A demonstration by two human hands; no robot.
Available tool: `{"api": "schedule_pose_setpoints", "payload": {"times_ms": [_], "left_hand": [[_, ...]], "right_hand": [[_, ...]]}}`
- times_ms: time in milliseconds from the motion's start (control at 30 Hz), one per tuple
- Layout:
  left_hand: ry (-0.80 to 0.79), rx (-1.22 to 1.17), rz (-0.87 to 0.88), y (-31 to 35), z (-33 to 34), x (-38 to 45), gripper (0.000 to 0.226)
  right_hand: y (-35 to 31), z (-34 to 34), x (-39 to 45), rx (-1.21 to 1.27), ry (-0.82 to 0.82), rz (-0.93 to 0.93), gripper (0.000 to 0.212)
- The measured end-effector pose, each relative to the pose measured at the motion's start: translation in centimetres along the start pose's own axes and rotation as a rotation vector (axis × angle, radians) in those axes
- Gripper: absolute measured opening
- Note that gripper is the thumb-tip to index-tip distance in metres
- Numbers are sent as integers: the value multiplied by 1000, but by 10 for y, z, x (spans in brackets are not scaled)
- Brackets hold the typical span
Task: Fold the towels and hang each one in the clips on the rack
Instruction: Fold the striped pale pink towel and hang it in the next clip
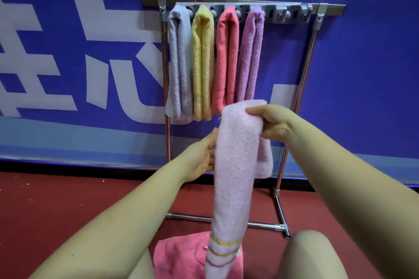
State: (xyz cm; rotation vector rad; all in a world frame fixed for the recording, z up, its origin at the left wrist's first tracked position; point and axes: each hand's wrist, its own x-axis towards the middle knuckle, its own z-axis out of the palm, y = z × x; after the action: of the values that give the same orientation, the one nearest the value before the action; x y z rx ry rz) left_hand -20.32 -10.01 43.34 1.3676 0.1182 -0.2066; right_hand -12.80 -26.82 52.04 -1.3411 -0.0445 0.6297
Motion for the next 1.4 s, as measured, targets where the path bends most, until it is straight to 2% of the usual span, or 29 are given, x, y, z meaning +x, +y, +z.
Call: {"api": "schedule_pose_setpoints", "payload": {"times_ms": [100,167,267,333,433,500,600,767,833,900,967,1000,1067,1133,1200,1300,1400], "left_hand": [[32,240,132,-2,1,-4,21],[28,278,178,1,1,-3,13],[21,185,205,13,2,-2,19],[24,148,217,22,2,1,21],[49,129,205,37,1,5,24],[101,144,183,43,0,8,28],[167,130,128,47,-7,10,30],[232,-42,52,52,-17,7,31],[226,-20,71,55,-19,6,30],[182,1,62,61,-19,2,27],[140,29,47,71,-17,-2,18],[127,56,45,77,-15,-4,15],[82,107,44,91,-10,-7,17],[20,184,38,106,-4,-10,20],[18,278,34,120,-1,-13,22],[25,383,60,136,-1,-14,20],[11,438,70,147,-3,-15,23]], "right_hand": [[2,-7,2,-1,66,21,21],[6,-10,3,63,71,26,19],[22,-17,7,179,29,76,35],[36,-22,10,171,-5,131,44],[55,-22,12,185,-45,232,41],[60,-15,12,168,-45,261,30],[60,-2,12,86,27,184,5],[55,11,5,-61,21,80,5],[52,13,-4,-288,35,49,22],[46,12,-7,-538,181,-81,39],[37,14,-4,-611,309,-265,46],[32,17,-1,-656,295,-340,46],[24,28,0,-686,126,-399,43],[17,38,0,-527,-38,-344,41],[10,40,4,-408,-90,-308,43],[-4,37,6,-457,-117,-320,42],[-18,31,3,-478,-293,-233,39]]}}
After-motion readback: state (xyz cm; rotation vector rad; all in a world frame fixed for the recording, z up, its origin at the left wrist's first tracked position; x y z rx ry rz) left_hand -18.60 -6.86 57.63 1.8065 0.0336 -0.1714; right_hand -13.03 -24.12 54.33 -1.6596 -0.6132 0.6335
